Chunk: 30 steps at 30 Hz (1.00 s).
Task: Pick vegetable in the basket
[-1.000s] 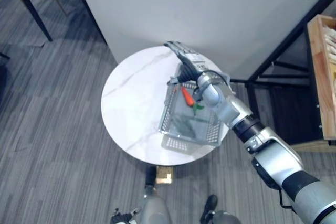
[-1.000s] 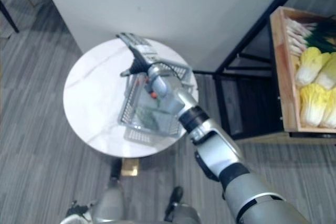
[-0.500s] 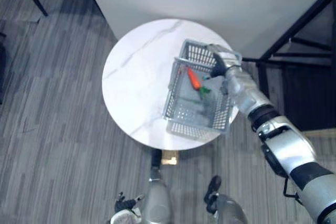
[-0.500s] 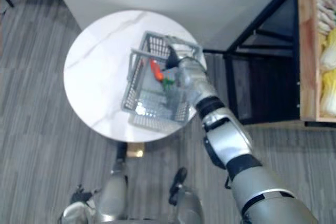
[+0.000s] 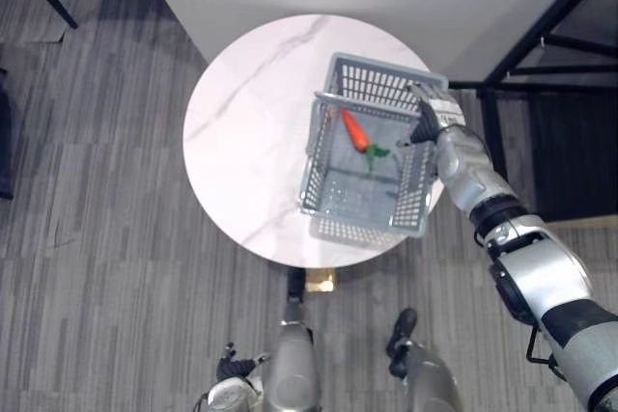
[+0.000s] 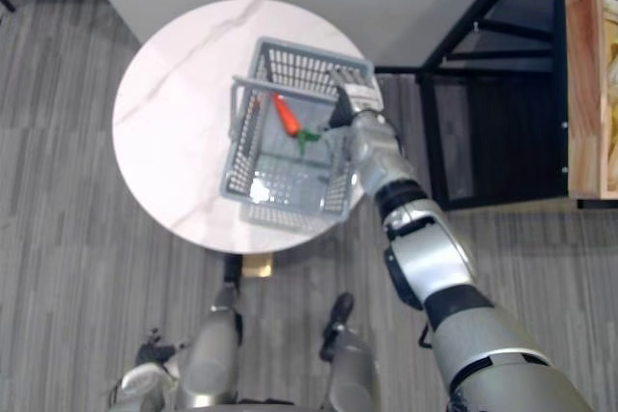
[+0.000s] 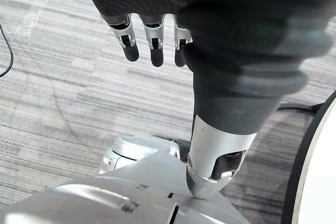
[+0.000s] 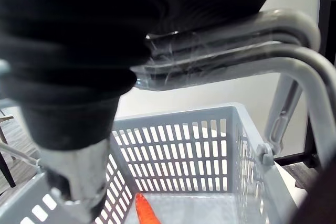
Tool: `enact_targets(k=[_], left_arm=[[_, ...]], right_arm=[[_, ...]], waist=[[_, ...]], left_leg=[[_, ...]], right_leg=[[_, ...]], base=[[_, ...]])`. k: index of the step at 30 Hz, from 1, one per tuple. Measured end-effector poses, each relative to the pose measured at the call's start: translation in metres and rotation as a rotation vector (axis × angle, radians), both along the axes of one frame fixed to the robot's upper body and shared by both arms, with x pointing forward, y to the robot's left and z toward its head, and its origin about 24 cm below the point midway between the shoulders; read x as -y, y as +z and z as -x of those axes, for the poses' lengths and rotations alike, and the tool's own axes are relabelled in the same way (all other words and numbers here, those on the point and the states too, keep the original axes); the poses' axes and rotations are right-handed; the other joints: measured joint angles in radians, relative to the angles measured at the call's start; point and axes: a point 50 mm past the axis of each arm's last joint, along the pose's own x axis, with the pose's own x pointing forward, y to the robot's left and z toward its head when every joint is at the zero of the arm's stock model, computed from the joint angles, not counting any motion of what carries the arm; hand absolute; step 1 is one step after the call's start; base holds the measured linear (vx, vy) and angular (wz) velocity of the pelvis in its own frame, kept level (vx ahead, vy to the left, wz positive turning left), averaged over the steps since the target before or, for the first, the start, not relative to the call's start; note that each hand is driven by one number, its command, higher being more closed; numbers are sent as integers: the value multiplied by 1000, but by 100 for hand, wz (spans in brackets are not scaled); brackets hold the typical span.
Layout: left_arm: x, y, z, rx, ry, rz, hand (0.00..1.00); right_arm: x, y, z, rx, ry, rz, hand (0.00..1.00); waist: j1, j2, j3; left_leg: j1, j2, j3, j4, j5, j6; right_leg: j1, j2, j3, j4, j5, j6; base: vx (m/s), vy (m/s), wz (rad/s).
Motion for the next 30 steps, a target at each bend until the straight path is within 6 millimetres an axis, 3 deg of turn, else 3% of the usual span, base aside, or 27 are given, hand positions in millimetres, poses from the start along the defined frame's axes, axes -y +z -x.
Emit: enact_targets(k=[22, 23, 26, 30], left_arm=[[0, -1, 1, -12, 37, -1, 0], [0, -1, 1, -12, 38, 0, 0], [2, 0, -2, -5, 42, 6, 0], [2, 0, -3, 1, 43, 3, 0]], right_arm=[[-39, -1, 5, -15, 100, 13, 0], [-40, -2, 5, -21, 103, 14, 100], [-40, -1, 5, -23, 104, 14, 100], [-42, 0, 4, -29, 109, 11, 100]], waist=[[8, 1, 0], [10, 1, 0], [29, 1, 0], [30, 1, 0]], left_leg=[[-7, -5, -35, 0, 6, 3], [-7, -4, -42, 0, 7, 3], [-7, -3, -44, 0, 7, 3], [-8, -3, -48, 0, 7, 3]], right_leg=[[20, 5, -29, -8, 1, 1], [29, 7, -36, -13, 1, 1], [32, 10, -39, -16, 1, 1], [34, 9, -44, -18, 1, 1]], base=[[4, -6, 4], [8, -14, 12], [3, -5, 3], [4, -3, 1]])
